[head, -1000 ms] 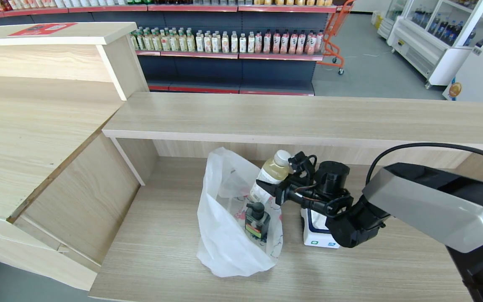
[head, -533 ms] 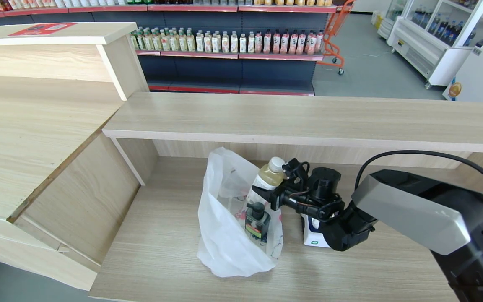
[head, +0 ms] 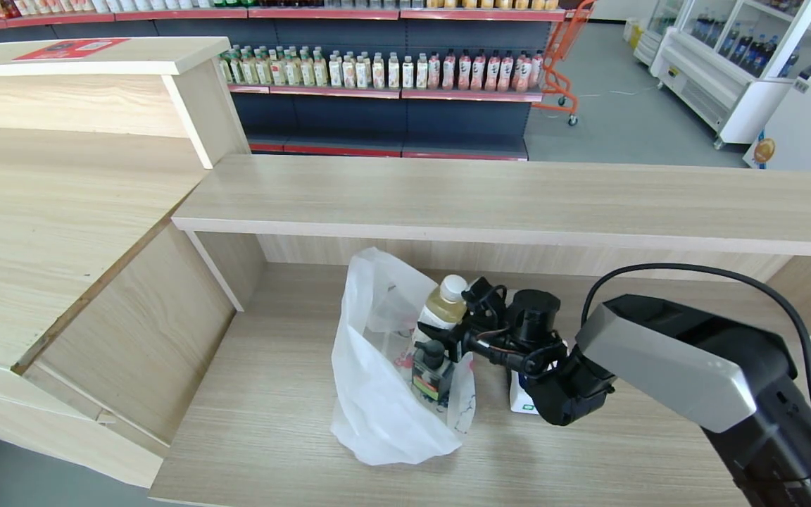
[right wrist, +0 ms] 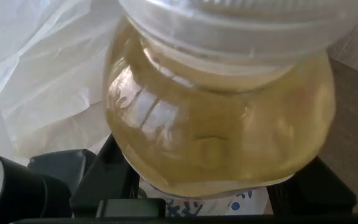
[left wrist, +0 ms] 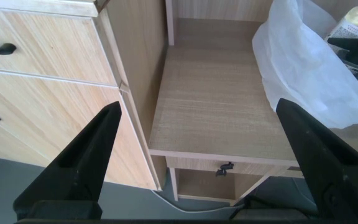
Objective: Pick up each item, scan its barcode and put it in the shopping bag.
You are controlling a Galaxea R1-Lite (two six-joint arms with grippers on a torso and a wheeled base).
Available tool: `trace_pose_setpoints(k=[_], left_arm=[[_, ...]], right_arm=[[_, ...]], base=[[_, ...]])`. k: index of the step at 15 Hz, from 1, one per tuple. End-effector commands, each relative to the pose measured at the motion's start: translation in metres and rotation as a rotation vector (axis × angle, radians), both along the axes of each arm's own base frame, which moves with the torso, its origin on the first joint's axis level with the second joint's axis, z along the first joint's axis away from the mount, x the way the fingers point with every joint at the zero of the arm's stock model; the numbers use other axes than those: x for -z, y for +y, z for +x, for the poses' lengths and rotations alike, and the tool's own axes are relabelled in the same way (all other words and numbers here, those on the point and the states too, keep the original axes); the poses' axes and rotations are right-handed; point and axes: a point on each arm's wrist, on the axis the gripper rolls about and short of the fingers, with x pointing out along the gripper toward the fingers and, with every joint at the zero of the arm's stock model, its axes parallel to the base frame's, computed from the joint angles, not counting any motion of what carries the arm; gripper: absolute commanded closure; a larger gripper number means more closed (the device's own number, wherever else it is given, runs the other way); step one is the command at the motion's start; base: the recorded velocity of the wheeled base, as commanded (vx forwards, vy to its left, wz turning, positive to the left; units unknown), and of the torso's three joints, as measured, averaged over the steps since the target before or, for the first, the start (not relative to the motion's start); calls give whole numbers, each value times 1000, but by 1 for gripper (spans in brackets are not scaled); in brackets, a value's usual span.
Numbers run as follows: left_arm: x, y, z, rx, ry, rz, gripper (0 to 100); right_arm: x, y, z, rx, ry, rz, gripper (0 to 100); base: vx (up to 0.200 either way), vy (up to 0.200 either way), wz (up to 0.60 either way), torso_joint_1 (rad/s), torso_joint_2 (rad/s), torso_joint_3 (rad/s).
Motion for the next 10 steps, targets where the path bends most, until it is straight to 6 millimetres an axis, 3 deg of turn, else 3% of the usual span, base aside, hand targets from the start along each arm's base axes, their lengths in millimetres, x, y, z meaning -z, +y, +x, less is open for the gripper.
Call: trace_pose_setpoints(k=[1, 5, 10], left_arm=[[0, 0, 0, -1, 0, 0, 0], [0, 0, 0, 0, 0, 0, 0], [0, 0, 0, 0, 0, 0, 0]], right_arm=[[1, 0, 0, -5, -2, -2, 0], [-19, -5, -2, 5, 10, 42, 0], [-68, -23, -24, 16, 141, 201, 0]], base=[[0, 0, 0, 0, 0, 0], [0, 0, 0, 0, 0, 0], [0, 0, 0, 0, 0, 0]])
